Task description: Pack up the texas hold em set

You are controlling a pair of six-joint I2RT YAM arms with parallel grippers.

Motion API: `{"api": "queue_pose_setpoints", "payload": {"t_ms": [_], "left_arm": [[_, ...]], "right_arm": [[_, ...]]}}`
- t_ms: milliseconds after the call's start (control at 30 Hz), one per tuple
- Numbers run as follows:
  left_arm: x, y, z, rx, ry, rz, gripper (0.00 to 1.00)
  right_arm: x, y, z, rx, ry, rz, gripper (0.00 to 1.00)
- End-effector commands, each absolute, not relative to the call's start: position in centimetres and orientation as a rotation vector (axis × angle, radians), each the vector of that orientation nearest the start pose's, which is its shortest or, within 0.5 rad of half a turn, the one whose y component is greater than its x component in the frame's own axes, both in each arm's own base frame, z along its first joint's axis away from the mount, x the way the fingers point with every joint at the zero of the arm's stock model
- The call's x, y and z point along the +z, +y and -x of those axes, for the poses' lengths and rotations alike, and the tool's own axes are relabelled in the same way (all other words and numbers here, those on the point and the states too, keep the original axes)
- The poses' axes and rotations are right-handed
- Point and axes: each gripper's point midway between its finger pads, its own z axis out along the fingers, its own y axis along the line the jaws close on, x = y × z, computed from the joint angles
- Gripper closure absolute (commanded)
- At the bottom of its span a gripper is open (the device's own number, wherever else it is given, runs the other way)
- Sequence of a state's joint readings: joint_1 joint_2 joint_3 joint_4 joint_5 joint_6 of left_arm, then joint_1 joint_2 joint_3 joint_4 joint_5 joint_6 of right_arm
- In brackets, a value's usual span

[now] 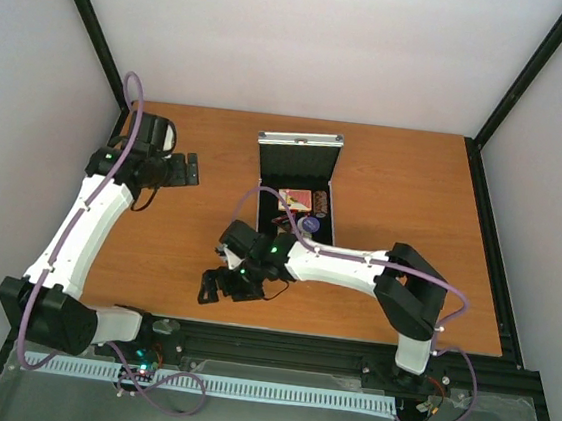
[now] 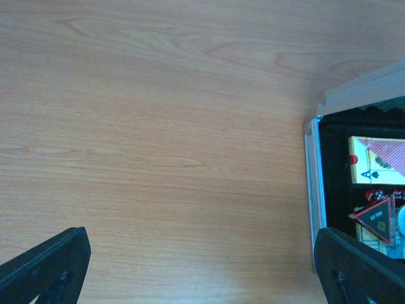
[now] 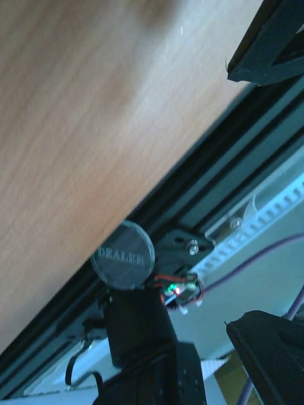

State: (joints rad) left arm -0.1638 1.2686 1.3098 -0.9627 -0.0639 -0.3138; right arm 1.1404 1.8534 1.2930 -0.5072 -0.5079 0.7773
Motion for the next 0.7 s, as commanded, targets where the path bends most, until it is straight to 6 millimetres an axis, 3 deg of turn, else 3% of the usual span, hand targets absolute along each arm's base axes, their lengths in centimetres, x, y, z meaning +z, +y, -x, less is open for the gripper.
{"api": "queue_pose_setpoints", "payload": {"t_ms": [0,200,433,667], "left_arm": [[27.7,-4.4,-33.5,-0.139,2.384,0.203,0.0],[29.3,-3.2,-33.4,-0.072,2.334,0.224,0.0],[30.8,-3.6,-32.4,-0.122,2.28,0.207,0.0],[31.3,-3.9,-32.1,-0.13,2.291,0.163,0.0]], "right_arm": [[11.5,46.8,-9.0,1.277,2.969,0.622,0.0],[11.4,48.6,-7.9,1.316,3.063,0.442,0.0],[11.1,49.6,-7.3,1.318,3.128,0.117,0.05],[8.8,51.0,-4.7,1.279,3.237,-0.067,0.14]]}}
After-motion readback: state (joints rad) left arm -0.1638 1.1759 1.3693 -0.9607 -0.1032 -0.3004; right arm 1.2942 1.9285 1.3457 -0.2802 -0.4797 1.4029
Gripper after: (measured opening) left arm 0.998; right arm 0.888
